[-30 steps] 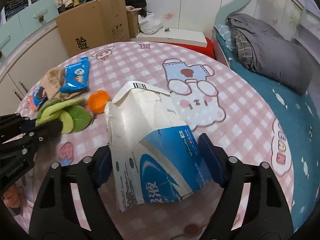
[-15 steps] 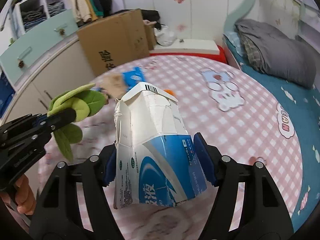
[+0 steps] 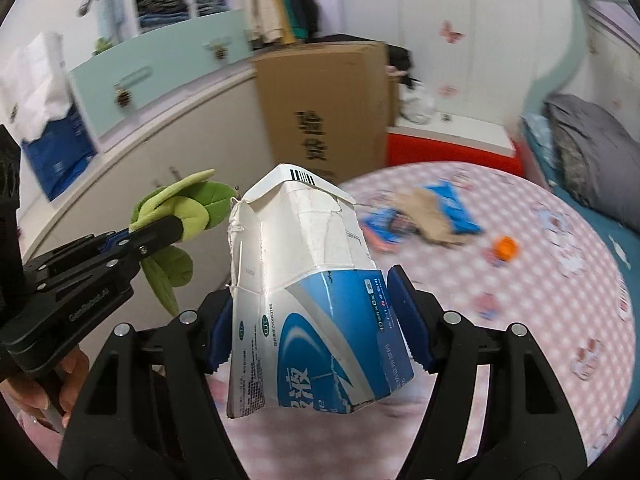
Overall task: Collect trash
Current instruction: 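Carry the cloth and tissue pack over the bin and open the right tool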
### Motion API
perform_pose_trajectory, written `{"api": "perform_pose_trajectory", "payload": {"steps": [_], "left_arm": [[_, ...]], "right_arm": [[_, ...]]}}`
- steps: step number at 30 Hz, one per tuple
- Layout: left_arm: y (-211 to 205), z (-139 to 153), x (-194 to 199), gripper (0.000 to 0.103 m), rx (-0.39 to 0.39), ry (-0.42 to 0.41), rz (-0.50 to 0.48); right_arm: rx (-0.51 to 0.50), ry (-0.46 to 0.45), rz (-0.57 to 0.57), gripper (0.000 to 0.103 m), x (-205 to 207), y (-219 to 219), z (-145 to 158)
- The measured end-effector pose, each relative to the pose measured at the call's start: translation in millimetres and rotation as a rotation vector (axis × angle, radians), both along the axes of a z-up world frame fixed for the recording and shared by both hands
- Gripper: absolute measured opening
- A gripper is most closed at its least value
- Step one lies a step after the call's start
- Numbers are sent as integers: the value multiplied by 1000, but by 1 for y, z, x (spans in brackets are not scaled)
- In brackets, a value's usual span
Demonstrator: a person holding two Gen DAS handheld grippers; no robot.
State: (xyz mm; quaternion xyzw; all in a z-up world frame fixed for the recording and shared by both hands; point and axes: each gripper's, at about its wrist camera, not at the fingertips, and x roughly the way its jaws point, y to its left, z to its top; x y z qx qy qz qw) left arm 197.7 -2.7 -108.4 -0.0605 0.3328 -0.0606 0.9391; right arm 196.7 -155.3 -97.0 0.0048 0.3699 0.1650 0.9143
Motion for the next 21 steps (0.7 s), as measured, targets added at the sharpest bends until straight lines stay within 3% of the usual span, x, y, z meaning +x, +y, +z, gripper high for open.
{"api": "perform_pose_trajectory", "payload": {"steps": [8,13,18,21], "left_arm": [[106,-11,-5,13,1,26,210],[166,-33,5,13,-5,78,336],[213,-57,17,13,14,128,452],[236,-73,22,13,26,156,507]], "right_arm": [[14,26,179,68,20,112,-14],[18,58,247,68,40,171,-34],[14,87,278,70,58,217,-60],[38,78,273,78,75,242,-76]]}}
